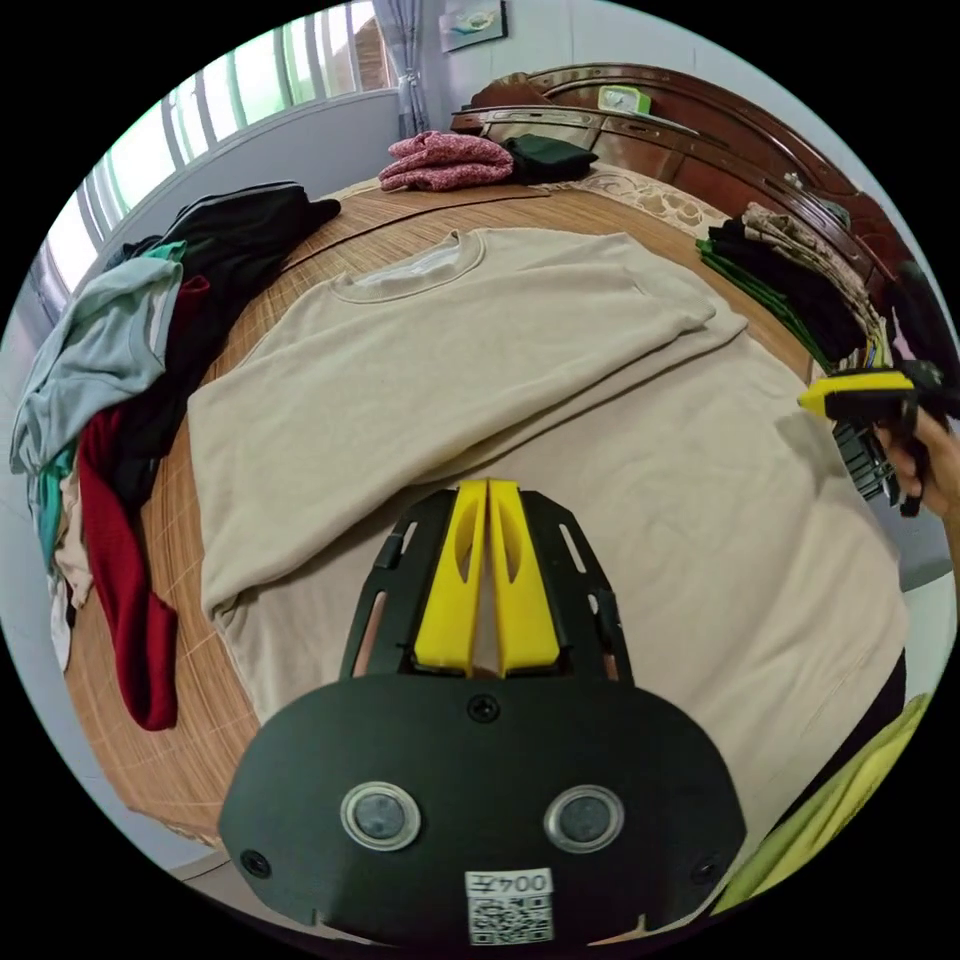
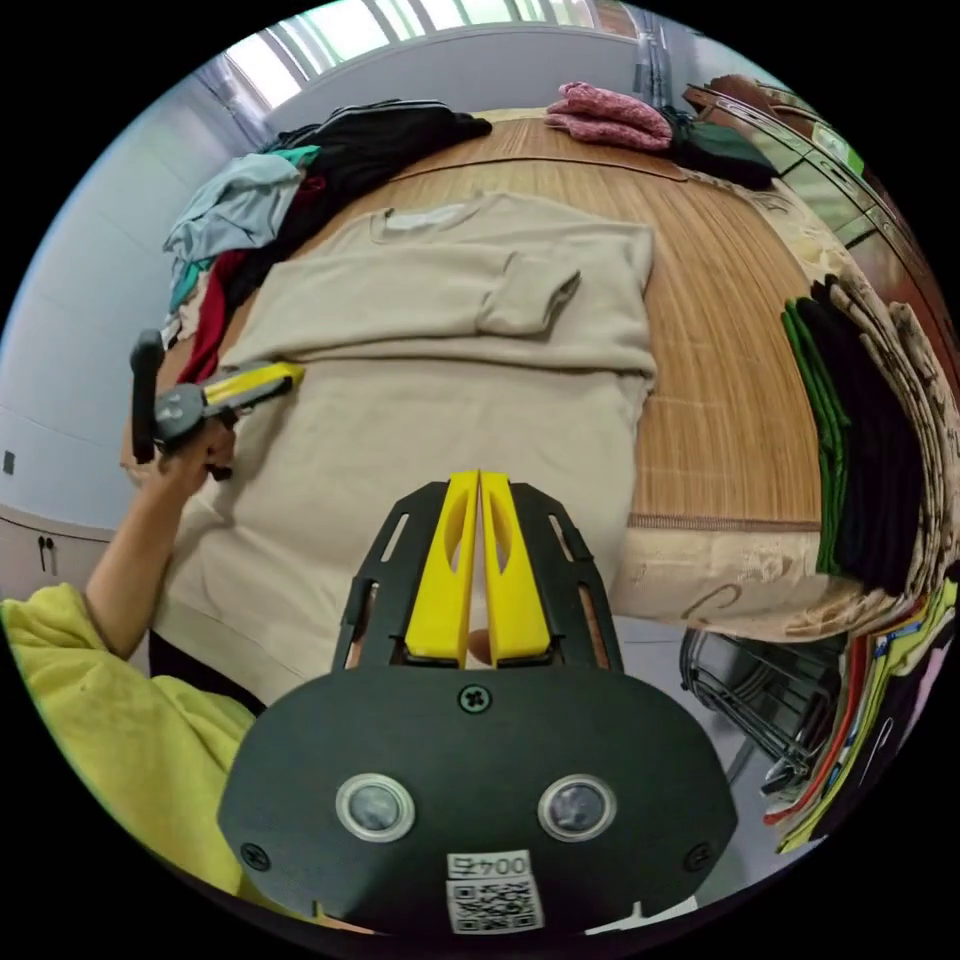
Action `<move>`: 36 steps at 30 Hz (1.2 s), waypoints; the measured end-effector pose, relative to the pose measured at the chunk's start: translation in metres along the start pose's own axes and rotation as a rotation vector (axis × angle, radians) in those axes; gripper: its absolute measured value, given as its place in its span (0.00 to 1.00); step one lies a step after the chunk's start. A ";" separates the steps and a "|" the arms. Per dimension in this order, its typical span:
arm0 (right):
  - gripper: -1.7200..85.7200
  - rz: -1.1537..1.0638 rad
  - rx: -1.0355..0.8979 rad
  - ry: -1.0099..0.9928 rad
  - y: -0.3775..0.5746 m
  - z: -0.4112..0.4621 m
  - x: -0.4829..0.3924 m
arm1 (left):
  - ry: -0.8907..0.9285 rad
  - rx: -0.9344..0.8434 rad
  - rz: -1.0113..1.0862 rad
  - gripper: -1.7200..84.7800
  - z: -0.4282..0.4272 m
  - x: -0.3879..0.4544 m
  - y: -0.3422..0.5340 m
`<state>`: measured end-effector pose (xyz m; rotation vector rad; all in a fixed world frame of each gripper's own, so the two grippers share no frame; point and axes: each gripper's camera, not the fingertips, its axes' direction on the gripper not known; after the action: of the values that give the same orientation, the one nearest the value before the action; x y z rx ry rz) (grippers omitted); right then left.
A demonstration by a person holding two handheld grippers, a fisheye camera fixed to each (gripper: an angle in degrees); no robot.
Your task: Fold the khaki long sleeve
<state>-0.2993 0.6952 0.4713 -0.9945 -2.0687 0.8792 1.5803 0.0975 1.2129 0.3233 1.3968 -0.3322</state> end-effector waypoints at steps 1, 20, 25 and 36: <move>0.01 -0.009 -0.010 0.036 0.014 0.000 -0.004 | -0.006 -0.013 0.004 0.03 0.002 -0.002 0.002; 0.02 0.100 0.207 -0.424 0.214 -0.174 0.063 | 0.519 -0.016 -0.531 0.08 -0.084 -0.160 0.334; 0.05 0.177 0.263 -0.522 0.291 -0.219 0.089 | 0.741 0.060 -0.698 0.10 -0.079 -0.172 0.419; 0.10 0.400 0.359 -0.695 0.413 -0.279 0.158 | 0.888 0.077 -0.791 0.12 -0.031 -0.181 0.474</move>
<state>0.0005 1.1036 0.3416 -1.0029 -2.1420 1.9510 1.7221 0.5491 1.3998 -0.0672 2.3710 -0.9705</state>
